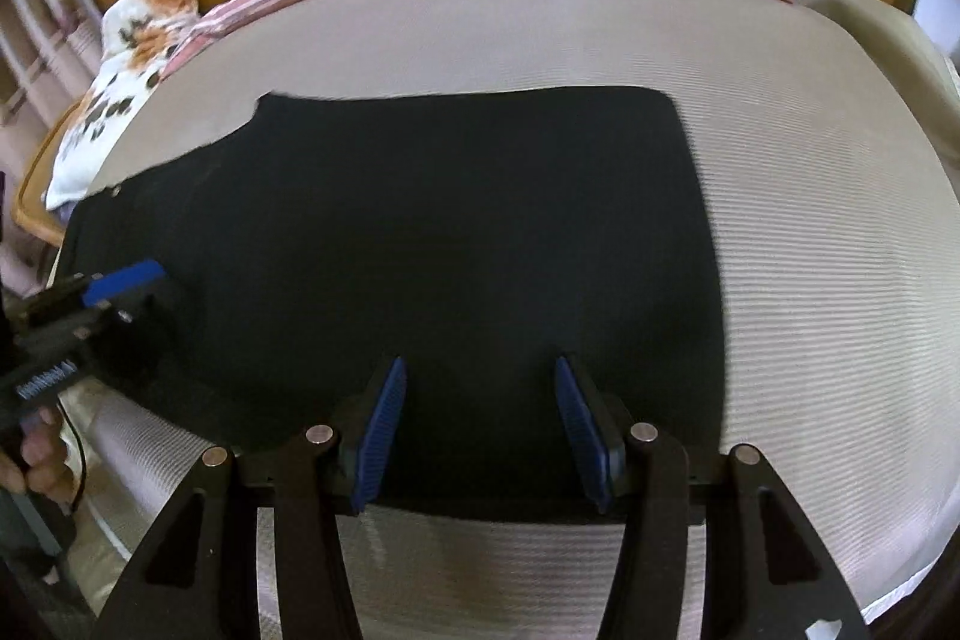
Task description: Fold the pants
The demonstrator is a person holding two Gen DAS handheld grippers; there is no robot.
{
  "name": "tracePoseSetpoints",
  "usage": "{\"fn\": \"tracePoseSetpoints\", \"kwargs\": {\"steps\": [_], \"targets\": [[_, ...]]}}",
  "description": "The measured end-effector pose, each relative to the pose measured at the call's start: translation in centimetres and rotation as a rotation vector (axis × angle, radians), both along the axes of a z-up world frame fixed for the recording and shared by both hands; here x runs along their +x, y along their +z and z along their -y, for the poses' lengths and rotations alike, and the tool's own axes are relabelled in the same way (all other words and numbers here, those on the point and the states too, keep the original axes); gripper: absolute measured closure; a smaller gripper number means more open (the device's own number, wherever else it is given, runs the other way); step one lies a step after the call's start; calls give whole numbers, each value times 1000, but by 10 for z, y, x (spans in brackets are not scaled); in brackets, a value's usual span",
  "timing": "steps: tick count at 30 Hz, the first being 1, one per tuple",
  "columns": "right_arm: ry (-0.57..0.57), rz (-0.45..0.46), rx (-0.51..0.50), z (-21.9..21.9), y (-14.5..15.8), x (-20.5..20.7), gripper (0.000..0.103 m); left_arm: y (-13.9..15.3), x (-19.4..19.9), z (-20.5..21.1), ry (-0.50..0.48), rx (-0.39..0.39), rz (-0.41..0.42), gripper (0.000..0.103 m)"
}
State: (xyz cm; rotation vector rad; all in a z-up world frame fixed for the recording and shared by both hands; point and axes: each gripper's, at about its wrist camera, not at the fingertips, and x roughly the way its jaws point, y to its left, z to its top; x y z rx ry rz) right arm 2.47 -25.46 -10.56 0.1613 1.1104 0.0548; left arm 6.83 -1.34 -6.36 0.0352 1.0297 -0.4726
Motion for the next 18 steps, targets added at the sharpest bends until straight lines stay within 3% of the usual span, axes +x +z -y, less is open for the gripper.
{"fn": "tracePoseSetpoints", "kwargs": {"steps": [9, 18], "targets": [[101, -5, 23, -45, -2, 8, 52, 33, -11, -104, 281, -105, 42, 49], [179, -17, 84, -77, -2, 11, 51, 25, -26, -185, 536, -241, -22, 49]]}}
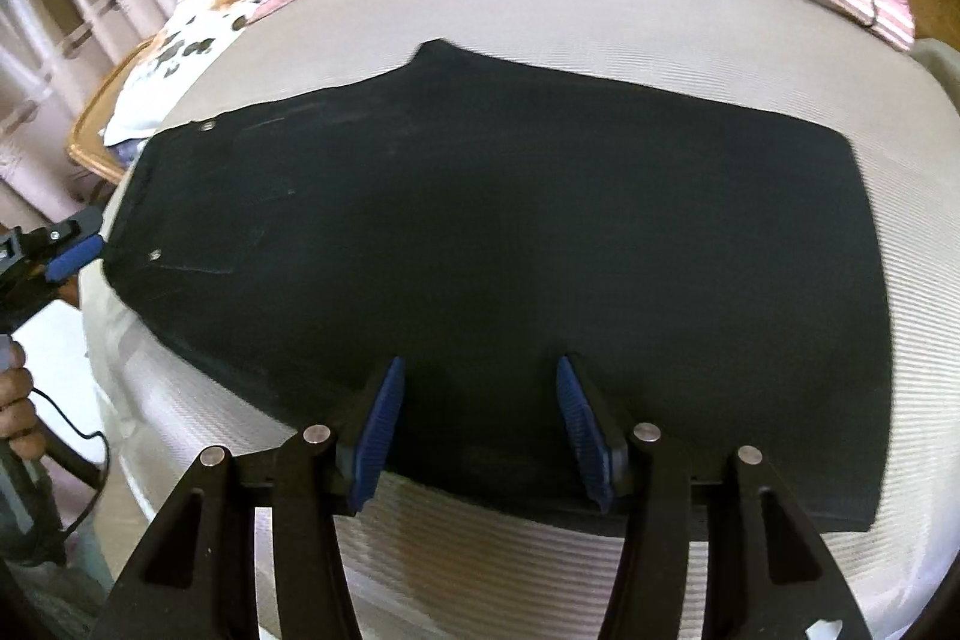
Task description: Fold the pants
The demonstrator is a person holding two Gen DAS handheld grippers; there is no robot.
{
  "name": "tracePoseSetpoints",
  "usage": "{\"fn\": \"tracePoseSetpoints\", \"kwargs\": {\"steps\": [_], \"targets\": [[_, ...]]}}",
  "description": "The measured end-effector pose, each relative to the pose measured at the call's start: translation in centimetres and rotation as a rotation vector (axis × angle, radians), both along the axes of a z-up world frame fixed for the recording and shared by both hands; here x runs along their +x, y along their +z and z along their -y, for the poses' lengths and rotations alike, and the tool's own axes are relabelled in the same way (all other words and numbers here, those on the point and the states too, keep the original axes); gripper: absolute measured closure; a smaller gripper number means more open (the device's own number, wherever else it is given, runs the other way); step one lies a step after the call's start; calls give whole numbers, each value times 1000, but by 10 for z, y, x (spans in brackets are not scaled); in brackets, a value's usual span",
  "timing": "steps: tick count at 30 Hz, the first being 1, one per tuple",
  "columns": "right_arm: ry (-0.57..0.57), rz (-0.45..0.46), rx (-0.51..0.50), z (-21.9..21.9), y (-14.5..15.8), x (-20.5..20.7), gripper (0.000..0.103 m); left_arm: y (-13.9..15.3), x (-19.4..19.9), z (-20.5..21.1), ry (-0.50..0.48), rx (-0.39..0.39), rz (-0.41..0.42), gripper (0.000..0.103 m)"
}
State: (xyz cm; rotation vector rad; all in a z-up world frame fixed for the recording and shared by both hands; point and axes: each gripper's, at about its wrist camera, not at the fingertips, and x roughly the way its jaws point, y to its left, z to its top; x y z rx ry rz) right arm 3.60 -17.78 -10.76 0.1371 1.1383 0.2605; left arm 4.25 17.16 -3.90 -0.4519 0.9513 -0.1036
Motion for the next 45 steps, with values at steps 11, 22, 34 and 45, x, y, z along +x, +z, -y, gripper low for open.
{"fn": "tracePoseSetpoints", "kwargs": {"steps": [11, 22, 34, 45], "targets": [[85, -7, 91, -35, 2, 2, 48, -34, -14, -48, 160, -148, -107, 49], [56, 8, 138, -30, 9, 1, 44, -69, -14, -66, 201, -365, -159, 49], [39, -15, 150, -24, 2, 1, 44, -85, -1, -76, 232, -507, -93, 46], [33, -19, 147, -23, 1, 1, 44, -88, 13, -69, 227, -481, -4, 48]]}}
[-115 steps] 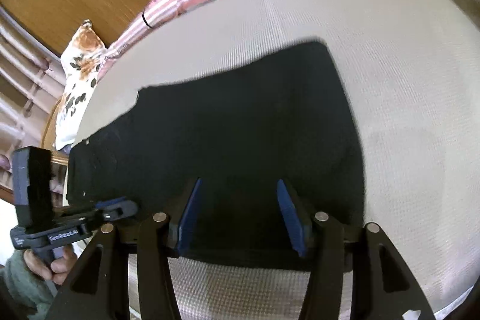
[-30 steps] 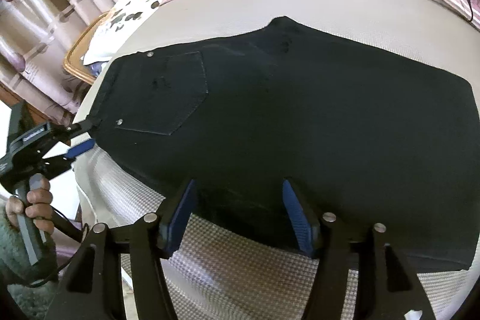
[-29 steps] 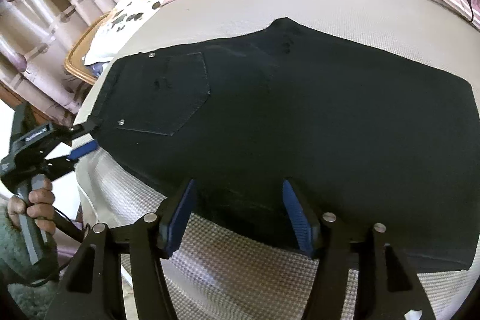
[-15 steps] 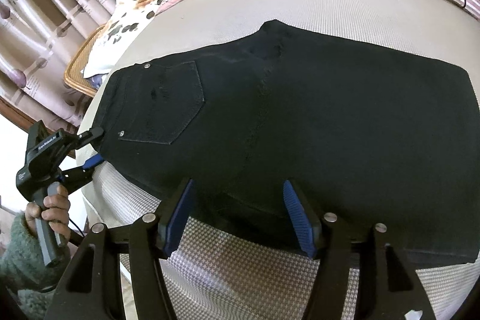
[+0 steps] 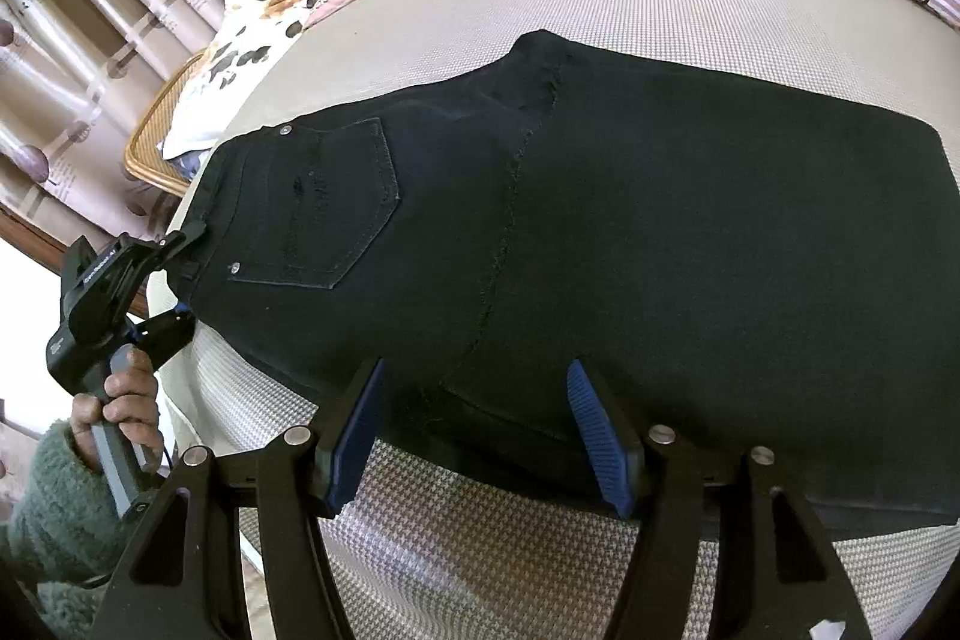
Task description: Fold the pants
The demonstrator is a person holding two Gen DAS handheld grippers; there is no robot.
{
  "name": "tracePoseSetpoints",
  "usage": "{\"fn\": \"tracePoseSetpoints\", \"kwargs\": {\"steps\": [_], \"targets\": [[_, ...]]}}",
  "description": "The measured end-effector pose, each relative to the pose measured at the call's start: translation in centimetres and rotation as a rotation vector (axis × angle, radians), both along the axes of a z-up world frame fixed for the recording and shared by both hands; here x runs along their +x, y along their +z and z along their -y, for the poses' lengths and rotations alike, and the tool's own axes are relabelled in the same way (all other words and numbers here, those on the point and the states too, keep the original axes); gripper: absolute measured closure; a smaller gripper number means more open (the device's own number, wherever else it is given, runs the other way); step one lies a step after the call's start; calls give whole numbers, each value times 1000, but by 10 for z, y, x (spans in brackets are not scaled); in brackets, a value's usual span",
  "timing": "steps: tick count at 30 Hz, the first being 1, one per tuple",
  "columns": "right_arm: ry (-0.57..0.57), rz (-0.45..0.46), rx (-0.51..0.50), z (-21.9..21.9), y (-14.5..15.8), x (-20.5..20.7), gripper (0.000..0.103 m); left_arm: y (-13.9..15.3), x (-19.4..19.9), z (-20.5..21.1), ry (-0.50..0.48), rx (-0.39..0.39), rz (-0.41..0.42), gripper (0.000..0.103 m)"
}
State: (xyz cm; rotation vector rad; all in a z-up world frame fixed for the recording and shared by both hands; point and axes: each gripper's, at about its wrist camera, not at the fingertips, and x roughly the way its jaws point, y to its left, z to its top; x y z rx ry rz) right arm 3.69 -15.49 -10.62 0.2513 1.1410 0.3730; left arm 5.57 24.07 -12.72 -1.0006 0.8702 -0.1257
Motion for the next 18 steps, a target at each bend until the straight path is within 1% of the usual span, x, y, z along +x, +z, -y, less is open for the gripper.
{"fn": "tracePoseSetpoints", "kwargs": {"steps": [1, 2, 3, 6, 8, 11, 16, 18], "targets": [[0, 1, -1, 0, 0, 2, 44, 0, -1, 0, -7, -8, 0, 49], [-2, 2, -2, 0, 0, 1, 44, -1, 0, 1, -14, -14, -2, 53], [-4, 1, -3, 0, 0, 1, 44, -3, -2, 1, -19, -24, -10, 54], [-10, -2, 1, 1, 0, 2, 44, -4, -6, 2, -20, -36, -12, 54], [-12, -2, 3, 1, -1, 2, 44, -4, -6, 5, -20, -20, -14, 54], [-13, 0, 3, 1, -1, 3, 44, -4, 0, 8, -18, -5, -15, 54], [-21, 1, 5, 3, -1, 4, 44, -5, 11, 10, 0, -14, -28, 55], [-32, 4, 4, 5, -1, 3, 43, -3, 12, 12, -2, 9, -33, 68]]}}
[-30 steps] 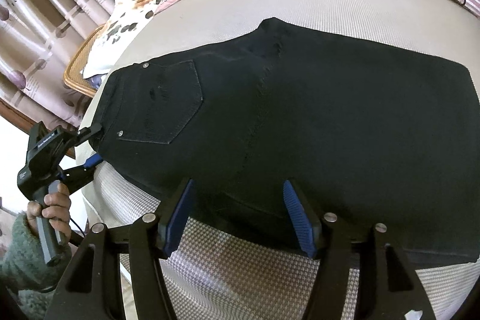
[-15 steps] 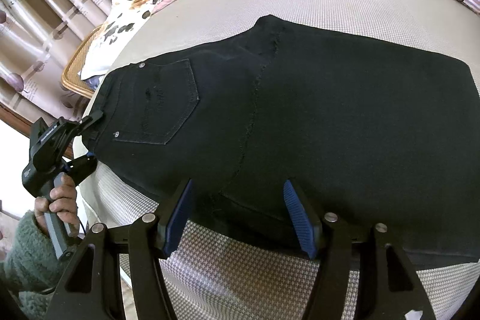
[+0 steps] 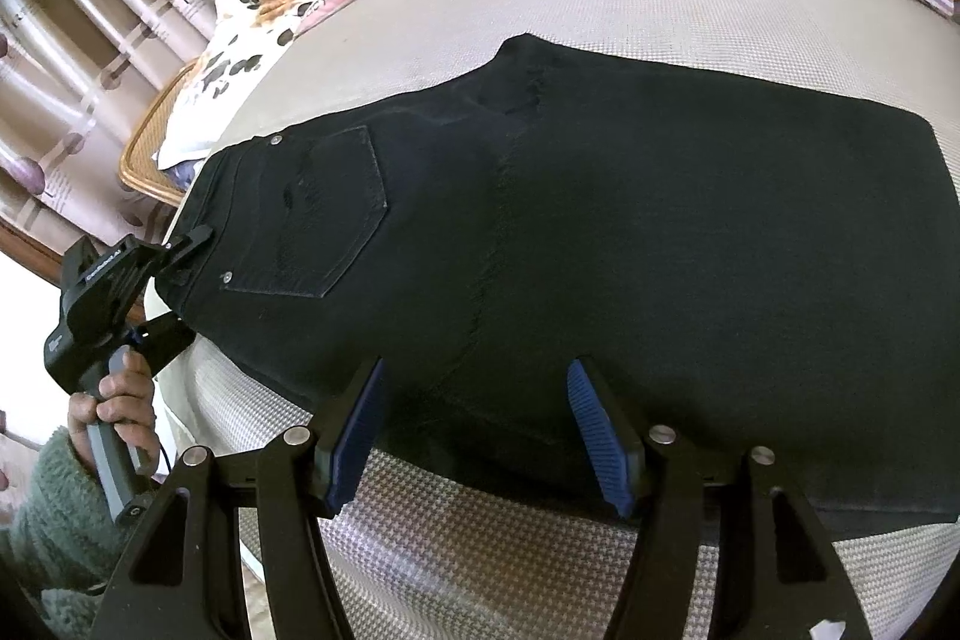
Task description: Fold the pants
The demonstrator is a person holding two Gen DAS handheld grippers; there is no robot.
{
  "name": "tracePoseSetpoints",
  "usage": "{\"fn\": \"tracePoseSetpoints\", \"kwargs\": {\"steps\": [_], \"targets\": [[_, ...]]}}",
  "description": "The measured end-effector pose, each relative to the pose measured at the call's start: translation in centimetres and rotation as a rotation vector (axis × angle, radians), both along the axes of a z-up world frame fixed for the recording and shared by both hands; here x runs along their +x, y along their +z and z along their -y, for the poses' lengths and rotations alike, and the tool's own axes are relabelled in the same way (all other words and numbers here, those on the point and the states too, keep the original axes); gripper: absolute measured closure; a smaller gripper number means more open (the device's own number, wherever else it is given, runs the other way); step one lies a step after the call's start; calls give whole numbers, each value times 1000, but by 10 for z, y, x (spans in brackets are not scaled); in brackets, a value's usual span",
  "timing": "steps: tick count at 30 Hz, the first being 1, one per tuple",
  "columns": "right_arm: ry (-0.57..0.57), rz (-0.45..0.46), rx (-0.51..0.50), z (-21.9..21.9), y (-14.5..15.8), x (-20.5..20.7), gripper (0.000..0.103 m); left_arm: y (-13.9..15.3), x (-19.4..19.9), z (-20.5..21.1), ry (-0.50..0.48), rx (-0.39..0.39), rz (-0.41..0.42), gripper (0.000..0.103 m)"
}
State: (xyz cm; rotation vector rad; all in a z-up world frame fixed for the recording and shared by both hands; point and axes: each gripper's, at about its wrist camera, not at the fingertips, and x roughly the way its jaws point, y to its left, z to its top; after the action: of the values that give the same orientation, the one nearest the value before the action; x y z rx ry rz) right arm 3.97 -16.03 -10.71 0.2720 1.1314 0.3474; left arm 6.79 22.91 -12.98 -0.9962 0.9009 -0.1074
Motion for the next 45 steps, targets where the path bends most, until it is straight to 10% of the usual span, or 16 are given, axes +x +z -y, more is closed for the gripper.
{"fn": "tracePoseSetpoints", "kwargs": {"steps": [17, 30, 45], "targets": [[-90, 57, 14, 26, 21, -7, 42, 88, 17, 54, -139, 211, 134, 78], [-345, 124, 61, 126, 52, -25, 39, 150, 57, 208, -502, 241, 317, 78], [-517, 115, 113, 198, 45, -48, 39, 92, 33, 397, -971, 313, 256, 78]]}}
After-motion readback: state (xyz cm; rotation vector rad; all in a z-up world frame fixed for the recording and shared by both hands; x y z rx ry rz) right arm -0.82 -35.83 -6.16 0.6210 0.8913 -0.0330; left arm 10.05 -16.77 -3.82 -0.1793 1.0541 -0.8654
